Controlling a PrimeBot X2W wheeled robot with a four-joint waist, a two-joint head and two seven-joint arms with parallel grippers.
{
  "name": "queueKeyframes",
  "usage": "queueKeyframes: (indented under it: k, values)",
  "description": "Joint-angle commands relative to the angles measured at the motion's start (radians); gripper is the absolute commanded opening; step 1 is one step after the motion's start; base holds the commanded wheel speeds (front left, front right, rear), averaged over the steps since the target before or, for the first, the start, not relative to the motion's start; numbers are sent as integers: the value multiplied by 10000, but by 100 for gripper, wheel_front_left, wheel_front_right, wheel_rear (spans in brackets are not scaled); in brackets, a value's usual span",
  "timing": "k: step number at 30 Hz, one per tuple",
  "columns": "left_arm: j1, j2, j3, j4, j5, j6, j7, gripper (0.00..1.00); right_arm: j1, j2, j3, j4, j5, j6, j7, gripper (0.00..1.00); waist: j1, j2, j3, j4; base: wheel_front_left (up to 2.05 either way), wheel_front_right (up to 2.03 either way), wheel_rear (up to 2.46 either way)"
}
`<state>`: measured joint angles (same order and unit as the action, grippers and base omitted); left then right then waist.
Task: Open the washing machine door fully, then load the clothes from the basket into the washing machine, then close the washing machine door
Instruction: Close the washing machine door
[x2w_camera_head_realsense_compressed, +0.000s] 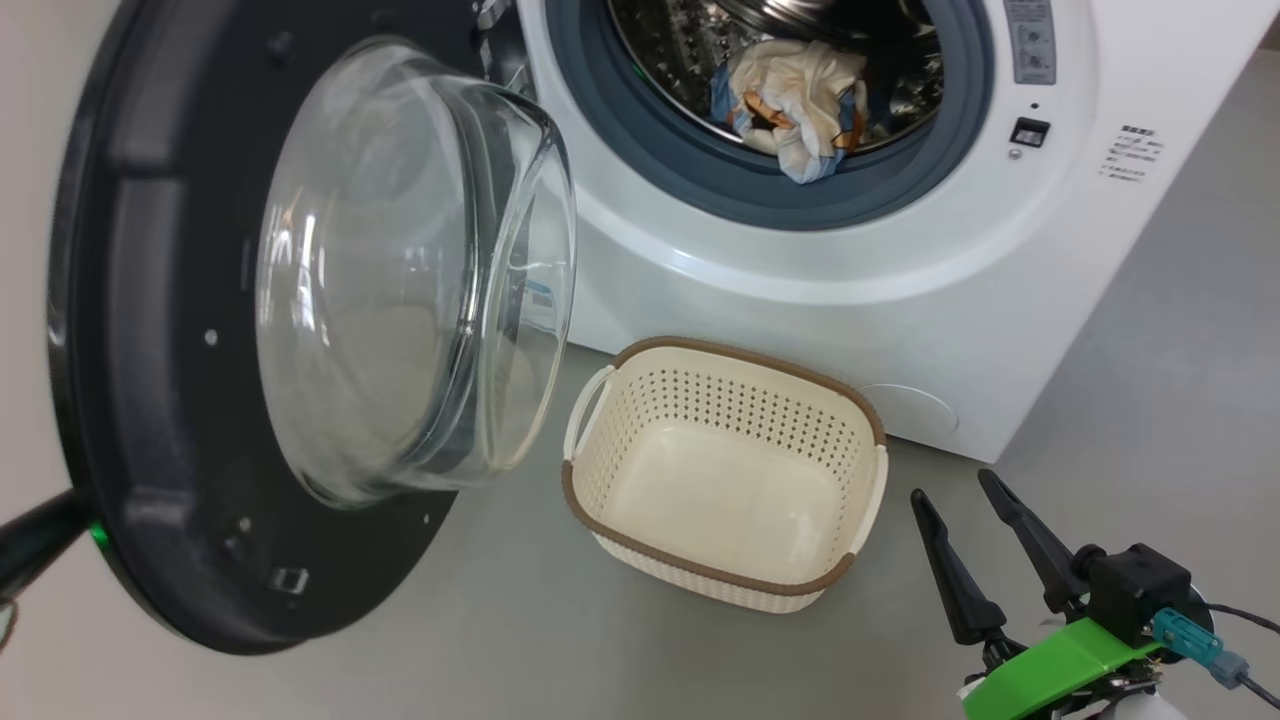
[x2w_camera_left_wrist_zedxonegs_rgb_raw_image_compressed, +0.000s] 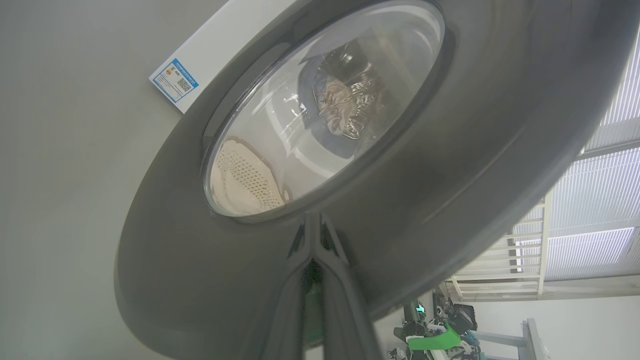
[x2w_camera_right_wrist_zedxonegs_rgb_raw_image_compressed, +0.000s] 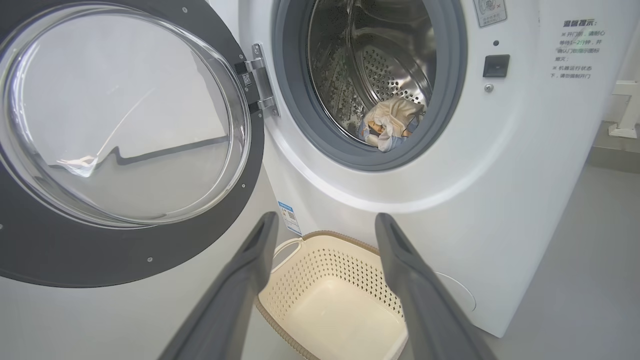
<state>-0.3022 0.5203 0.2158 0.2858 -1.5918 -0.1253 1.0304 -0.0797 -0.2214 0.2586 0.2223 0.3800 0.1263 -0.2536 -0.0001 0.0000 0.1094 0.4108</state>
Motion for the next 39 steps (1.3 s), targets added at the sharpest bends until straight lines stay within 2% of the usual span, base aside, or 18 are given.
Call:
queueKeyframes:
  k: [1,10,25,32,39]
  values:
    - [-186,367,258,-433,-84,-54,139,0,21,-49,123,-264,68,44,-82,100,1,0,-116,-135,0,0,0]
    - [41,23,-82,-1576,-30,-54,634,0,360,188,-227,-368,37,44,-82,100,1,0,-343,-812,0,0,0]
    - [107,-857,-725,-2887,105,-54,819,0,329,558,-524,-456,-33,44,-82,100,1,0,-245,-2193,0,0,0]
    - [133,-1264,-989,-3373,199,-54,693,0,280,669,-573,-478,-58,44,-82,100,1,0,-167,-2858,0,0,0]
    - [-102,-1437,-940,-3332,516,-54,113,0,210,757,-627,-533,-83,44,-82,100,1,0,-29,-3790,0,0,0]
